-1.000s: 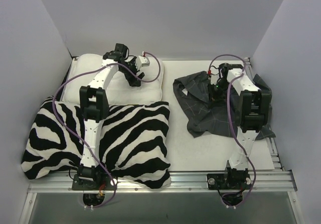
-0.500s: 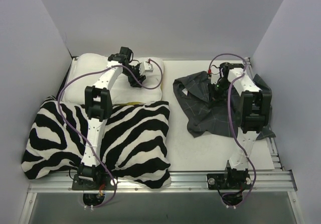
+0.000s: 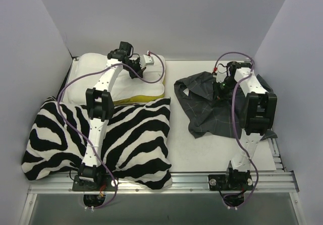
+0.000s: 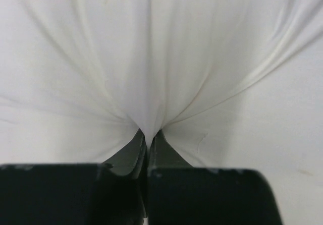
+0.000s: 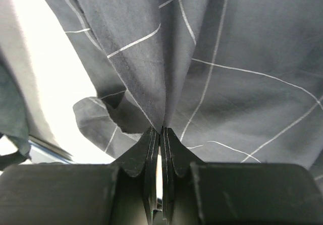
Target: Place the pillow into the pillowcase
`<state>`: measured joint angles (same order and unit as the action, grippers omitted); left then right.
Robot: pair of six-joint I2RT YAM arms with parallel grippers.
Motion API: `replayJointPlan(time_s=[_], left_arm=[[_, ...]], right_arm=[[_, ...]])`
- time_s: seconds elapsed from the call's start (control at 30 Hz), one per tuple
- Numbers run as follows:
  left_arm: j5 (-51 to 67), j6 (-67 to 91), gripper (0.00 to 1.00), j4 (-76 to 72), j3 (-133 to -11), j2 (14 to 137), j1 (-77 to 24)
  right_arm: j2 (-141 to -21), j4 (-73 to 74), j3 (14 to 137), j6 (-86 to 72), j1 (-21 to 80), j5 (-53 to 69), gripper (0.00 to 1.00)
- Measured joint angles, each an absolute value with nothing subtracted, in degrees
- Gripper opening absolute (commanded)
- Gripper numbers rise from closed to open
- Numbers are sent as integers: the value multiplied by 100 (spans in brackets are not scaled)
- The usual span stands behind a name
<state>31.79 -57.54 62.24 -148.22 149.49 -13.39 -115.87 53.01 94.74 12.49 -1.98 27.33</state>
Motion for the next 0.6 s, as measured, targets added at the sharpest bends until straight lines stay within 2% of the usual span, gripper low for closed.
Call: replayJointPlan(time_s=[0.3, 0.6], left_arm=[[3483, -4383, 0, 4536, -14770, 14558, -1125], [4742, -4486, 0, 4381, -12879, 12615, -1424]], right_arm=[[-11579, 5360, 9529, 1203, -467, 3371, 0], [-11570, 5441, 9887, 1052, -698, 3787, 0]])
